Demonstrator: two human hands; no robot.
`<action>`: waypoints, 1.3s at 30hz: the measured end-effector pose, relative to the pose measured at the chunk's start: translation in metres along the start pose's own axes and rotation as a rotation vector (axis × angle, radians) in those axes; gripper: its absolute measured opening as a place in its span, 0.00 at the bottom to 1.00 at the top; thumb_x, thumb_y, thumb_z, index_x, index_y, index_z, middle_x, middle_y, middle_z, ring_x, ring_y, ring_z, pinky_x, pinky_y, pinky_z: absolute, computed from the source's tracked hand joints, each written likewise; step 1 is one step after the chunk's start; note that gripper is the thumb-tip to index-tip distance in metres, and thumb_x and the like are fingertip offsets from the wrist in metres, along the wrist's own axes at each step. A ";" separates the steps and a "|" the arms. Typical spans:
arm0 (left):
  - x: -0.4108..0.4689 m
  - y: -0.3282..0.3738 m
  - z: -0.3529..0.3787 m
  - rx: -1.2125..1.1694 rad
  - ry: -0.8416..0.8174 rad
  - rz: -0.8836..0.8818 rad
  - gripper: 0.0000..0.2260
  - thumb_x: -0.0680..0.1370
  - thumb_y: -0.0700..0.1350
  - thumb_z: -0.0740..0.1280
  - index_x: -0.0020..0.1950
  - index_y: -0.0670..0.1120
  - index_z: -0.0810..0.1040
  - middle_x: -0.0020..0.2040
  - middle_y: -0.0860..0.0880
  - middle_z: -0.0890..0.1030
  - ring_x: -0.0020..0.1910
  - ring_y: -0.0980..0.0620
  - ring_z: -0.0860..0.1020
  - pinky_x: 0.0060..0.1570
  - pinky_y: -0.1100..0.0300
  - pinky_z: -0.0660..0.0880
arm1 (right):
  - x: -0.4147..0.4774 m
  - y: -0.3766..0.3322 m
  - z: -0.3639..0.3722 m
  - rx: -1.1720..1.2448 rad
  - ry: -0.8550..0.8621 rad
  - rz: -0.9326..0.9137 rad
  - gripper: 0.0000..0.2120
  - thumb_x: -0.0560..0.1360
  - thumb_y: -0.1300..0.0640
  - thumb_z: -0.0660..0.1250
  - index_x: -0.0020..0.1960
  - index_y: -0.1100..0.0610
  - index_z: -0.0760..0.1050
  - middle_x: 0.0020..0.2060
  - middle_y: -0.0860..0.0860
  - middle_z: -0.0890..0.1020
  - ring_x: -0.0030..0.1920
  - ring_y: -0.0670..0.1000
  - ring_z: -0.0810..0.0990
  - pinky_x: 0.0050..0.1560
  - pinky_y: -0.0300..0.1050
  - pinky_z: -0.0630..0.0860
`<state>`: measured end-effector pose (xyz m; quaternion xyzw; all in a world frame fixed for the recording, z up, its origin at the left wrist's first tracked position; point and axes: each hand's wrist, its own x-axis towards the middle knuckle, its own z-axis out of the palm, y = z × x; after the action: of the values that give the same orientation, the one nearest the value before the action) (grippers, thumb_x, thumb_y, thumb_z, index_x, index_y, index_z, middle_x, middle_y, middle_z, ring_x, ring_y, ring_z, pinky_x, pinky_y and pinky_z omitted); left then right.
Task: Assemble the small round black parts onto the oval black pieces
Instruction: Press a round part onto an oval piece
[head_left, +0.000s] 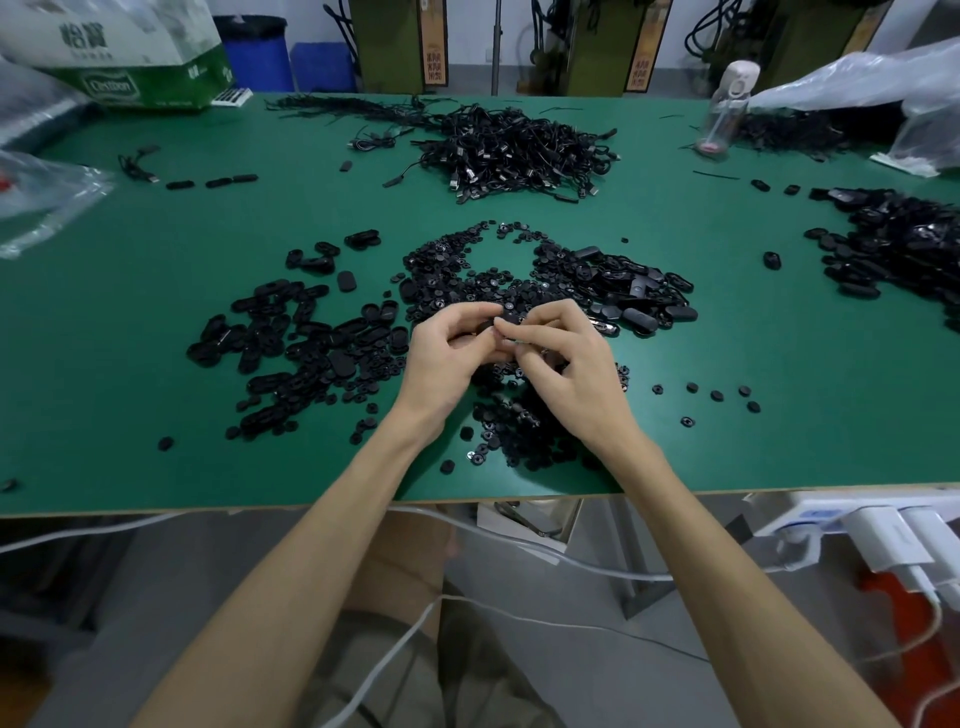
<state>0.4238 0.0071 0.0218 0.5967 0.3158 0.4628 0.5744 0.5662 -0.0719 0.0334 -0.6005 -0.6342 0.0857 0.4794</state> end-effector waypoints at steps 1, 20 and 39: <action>0.000 0.000 0.000 0.020 -0.013 0.021 0.09 0.80 0.34 0.70 0.61 0.39 0.82 0.50 0.44 0.87 0.47 0.46 0.87 0.48 0.58 0.83 | 0.000 0.000 0.000 0.000 0.006 -0.003 0.13 0.80 0.63 0.68 0.61 0.53 0.85 0.52 0.51 0.77 0.46 0.47 0.77 0.41 0.34 0.71; -0.005 0.006 0.004 0.195 -0.065 0.071 0.09 0.79 0.30 0.69 0.53 0.42 0.83 0.42 0.47 0.86 0.40 0.55 0.86 0.46 0.64 0.81 | -0.001 -0.002 -0.001 0.037 0.100 0.049 0.06 0.78 0.64 0.71 0.55 0.58 0.82 0.44 0.50 0.85 0.46 0.48 0.84 0.49 0.46 0.80; -0.005 0.007 0.001 0.128 -0.082 0.067 0.07 0.79 0.34 0.72 0.56 0.35 0.84 0.40 0.44 0.86 0.39 0.49 0.85 0.45 0.59 0.82 | -0.003 -0.003 -0.002 0.008 0.110 0.025 0.12 0.78 0.67 0.67 0.49 0.54 0.86 0.45 0.48 0.82 0.38 0.45 0.78 0.40 0.30 0.68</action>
<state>0.4221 0.0013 0.0280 0.6611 0.3008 0.4357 0.5316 0.5649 -0.0761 0.0356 -0.6100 -0.5992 0.0612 0.5149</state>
